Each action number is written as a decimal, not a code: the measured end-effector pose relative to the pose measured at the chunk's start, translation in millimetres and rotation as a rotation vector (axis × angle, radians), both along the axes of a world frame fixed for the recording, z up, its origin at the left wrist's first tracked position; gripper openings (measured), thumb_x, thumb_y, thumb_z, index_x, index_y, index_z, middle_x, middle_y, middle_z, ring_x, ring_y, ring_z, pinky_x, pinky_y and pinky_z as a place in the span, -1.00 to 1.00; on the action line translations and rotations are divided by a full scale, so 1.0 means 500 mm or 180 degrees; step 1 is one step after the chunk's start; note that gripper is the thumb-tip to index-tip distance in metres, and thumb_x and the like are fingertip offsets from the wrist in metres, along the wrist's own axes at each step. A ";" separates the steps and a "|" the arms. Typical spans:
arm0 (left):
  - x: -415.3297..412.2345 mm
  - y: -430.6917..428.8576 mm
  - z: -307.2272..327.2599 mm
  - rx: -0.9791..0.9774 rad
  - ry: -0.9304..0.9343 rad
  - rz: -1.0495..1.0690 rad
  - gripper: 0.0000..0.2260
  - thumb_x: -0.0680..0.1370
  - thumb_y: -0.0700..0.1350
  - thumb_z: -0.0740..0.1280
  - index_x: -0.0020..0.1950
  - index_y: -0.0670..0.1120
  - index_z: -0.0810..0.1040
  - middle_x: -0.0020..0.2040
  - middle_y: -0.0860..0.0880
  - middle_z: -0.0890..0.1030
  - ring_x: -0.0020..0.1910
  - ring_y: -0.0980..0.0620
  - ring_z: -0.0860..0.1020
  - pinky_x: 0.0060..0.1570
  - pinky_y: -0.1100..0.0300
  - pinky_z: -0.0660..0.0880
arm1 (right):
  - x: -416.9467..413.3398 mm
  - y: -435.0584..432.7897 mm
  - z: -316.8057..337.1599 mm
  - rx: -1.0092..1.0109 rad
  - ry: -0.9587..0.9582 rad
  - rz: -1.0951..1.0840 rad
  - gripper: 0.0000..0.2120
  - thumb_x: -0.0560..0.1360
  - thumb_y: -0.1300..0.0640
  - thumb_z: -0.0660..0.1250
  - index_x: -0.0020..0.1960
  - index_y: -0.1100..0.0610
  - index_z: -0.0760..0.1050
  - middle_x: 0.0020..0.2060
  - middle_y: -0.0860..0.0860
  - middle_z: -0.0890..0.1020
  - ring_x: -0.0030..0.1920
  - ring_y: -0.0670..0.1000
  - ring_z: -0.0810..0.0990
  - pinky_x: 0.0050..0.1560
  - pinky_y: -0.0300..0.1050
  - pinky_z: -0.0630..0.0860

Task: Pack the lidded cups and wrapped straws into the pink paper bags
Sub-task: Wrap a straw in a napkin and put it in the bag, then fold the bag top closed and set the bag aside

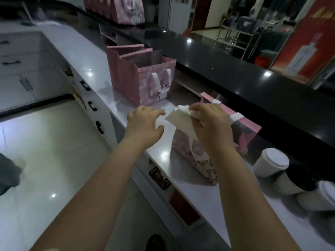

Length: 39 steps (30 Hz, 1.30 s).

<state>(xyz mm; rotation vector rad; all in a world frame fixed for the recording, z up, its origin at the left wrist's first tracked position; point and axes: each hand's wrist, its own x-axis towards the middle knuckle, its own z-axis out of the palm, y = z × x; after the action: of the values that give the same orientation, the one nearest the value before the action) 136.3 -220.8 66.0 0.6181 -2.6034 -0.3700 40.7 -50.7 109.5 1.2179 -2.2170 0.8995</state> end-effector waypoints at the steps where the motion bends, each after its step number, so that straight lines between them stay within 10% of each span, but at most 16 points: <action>1: -0.030 -0.007 0.020 -0.0025 0.0108 -0.0071 -0.63 0.49 0.01 0.37 0.30 0.04 0.53 0.21 0.02 0.56 0.28 -0.09 0.39 0.21 -0.02 0.26 | -0.023 -0.004 0.022 -0.0149 0.0008 -0.0026 -0.77 0.39 0.36 0.43 0.02 0.18 0.62 -0.06 0.06 0.68 0.00 0.15 0.57 0.02 0.02 0.45; 7: -0.199 -0.035 0.085 0.0025 0.0642 -0.0594 -0.78 0.46 -0.05 0.41 0.10 0.01 0.64 0.00 0.03 0.64 0.04 -0.06 0.53 0.02 0.03 0.44 | -0.155 0.007 0.082 -0.0357 0.0244 -0.0333 -0.78 0.39 0.35 0.44 0.02 0.18 0.61 -0.12 0.05 0.67 -0.11 0.09 0.57 -0.11 -0.06 0.46; 12: -0.313 -0.021 0.058 0.0926 0.0176 -0.1538 -0.82 0.44 -0.09 0.49 0.03 -0.02 0.69 -0.02 0.05 0.65 0.00 0.09 0.57 0.02 0.21 0.47 | -0.215 0.050 0.055 -0.0118 -0.0182 -0.0609 -0.76 0.40 0.30 0.43 0.05 0.12 0.60 -0.12 0.00 0.65 -0.09 0.03 0.54 -0.12 -0.10 0.44; 18: -0.419 -0.016 0.028 0.0604 -0.0297 -0.2272 -0.83 0.41 -0.13 0.43 -0.02 0.03 0.66 -0.08 0.07 0.64 -0.02 0.01 0.56 0.00 0.03 0.52 | -0.237 0.070 0.025 0.0140 -0.0717 -0.0846 -0.77 0.44 0.23 0.41 0.06 0.01 0.59 -0.09 -0.12 0.62 -0.03 -0.07 0.52 -0.06 -0.05 0.51; 26: -0.473 -0.046 0.006 0.0987 -0.0697 -0.2974 -0.23 0.32 0.01 0.55 0.47 0.22 0.32 0.54 0.14 0.19 0.53 0.12 0.11 0.43 -0.12 0.25 | -0.237 0.048 0.014 0.0445 -0.1175 -0.1078 -0.74 0.44 0.21 0.43 0.07 -0.06 0.58 -0.04 -0.16 0.60 0.02 -0.11 0.51 0.00 -0.16 0.47; 39: -0.485 -0.076 -0.011 0.1127 -0.0620 -0.3361 -0.14 0.35 0.07 0.56 0.53 0.21 0.16 0.57 0.14 0.08 0.53 0.13 -0.03 0.43 0.14 0.04 | -0.249 -0.009 -0.048 0.1616 -0.1139 -0.1625 -0.62 0.44 0.20 0.43 0.23 0.00 0.54 0.21 -0.06 0.57 0.26 0.03 0.44 0.25 0.01 0.38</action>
<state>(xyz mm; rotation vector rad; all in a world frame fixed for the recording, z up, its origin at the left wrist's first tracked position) -106.3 -258.8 60.5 -0.7349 -2.8509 -1.1336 -83.8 -55.4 85.6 0.6306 -2.9718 0.3748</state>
